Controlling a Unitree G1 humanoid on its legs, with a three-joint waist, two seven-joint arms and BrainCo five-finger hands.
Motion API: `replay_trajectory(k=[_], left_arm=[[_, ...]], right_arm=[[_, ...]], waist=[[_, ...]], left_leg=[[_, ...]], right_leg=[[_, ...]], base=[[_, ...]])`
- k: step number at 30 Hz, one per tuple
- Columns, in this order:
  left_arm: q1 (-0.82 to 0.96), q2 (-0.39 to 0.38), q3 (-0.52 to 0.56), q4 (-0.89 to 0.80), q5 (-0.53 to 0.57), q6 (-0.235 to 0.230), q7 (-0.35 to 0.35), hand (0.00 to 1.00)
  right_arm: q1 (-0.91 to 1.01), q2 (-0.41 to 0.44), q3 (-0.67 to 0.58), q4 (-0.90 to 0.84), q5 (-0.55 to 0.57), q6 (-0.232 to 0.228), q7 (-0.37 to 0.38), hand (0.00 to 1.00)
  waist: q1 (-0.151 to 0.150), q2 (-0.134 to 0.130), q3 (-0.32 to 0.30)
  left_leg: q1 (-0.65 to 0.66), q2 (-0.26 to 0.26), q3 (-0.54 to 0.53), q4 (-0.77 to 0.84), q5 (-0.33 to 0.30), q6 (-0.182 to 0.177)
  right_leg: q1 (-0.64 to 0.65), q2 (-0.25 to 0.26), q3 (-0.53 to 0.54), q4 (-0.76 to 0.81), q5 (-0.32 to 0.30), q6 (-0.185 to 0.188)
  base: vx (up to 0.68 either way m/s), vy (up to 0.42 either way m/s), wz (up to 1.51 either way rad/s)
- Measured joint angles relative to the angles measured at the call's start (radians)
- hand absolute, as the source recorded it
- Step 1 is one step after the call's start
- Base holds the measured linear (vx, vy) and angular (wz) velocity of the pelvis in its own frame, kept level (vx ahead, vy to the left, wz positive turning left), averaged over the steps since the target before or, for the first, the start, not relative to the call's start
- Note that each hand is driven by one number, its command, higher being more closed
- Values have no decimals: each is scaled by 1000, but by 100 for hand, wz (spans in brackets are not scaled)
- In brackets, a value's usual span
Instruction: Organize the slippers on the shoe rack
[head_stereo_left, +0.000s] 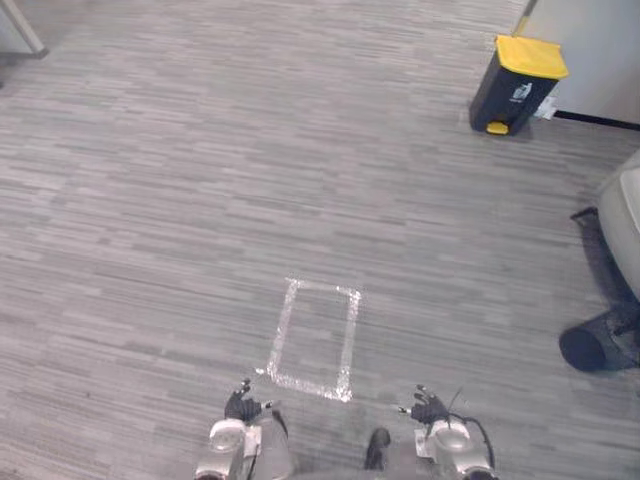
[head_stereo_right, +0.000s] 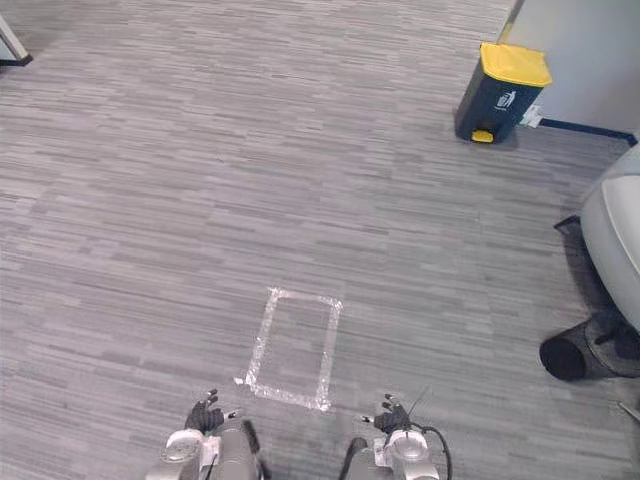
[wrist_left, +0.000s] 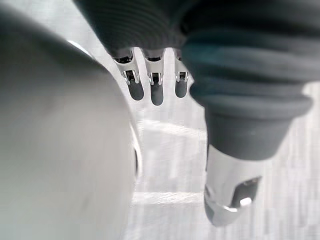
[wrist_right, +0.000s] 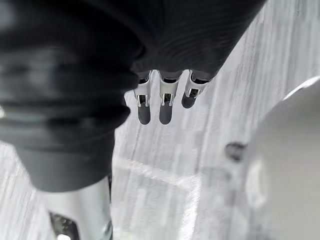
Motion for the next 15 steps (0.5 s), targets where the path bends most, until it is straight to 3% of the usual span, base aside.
replay_trajectory(k=[1,3,5,7,9,10,11,12,13,15], left_arm=[[-2,9,0,0,0,1,4,0],[3,19,0,10,-9,0,3,0],[5,17,0,12,-8,5,4,0],[5,15,-6,41,-6,14,1,0],[1,27,-21,57,-7,19,-1,0],[2,43,-25,57,-7,23,-1,0],[7,43,-25,58,-6,30,-1,0],[11,45,-25,58,-4,33,1,0],[21,49,-24,57,2,34,2,0],[30,46,-26,58,3,34,0,0]], right_arm=[[-1,11,17,-1,-2,-3,4,0],[1,23,25,0,-2,-15,1,0],[8,17,25,2,-2,-20,-4,0],[26,16,25,0,-2,-20,-6,0],[33,20,23,-18,-3,-19,-3,0],[30,24,23,-15,-4,-14,4,0],[29,29,16,-10,-5,-12,10,0],[28,29,16,-9,-5,-12,11,0],[29,29,17,-9,-5,-13,13,0],[28,25,16,-18,-6,-16,12,0]], waist=[[0,-14,-6],[19,-21,-9],[24,-27,-17],[12,-7,-28],[-3,-39,-27],[-3,-55,-21],[-5,-62,-23],[-8,-61,-22],[-17,-48,-29],[-25,-37,-32]], left_leg=[[19,-10,19,-18,4,1],[16,-17,-47,61,-7,11],[26,-28,-48,107,-25,38],[74,-24,-45,102,-115,51],[143,-52,-16,46,-201,56],[183,-75,0,24,-207,63],[231,-80,9,-7,-207,63],[257,-78,12,-29,-207,63],[315,-69,15,-92,-200,52],[359,-55,28,-155,-188,32]], right_leg=[[-1,3,-5,-23,9,4],[15,83,12,-78,68,-47],[24,73,-19,-46,66,-55],[-70,40,14,196,29,-1],[-224,-39,56,528,22,23],[-276,-86,52,643,47,-5],[-283,-101,24,691,7,-41],[-283,-99,0,699,-17,-54],[-286,-79,-73,665,-76,-92],[-322,-28,-137,537,-108,-115]], base=[[455,201,-62],[364,52,-41],[240,37,-41],[288,193,-48],[292,176,-17],[271,91,-15],[222,41,-17],[230,23,-22],[323,-2,-19],[295,-38,-16]])
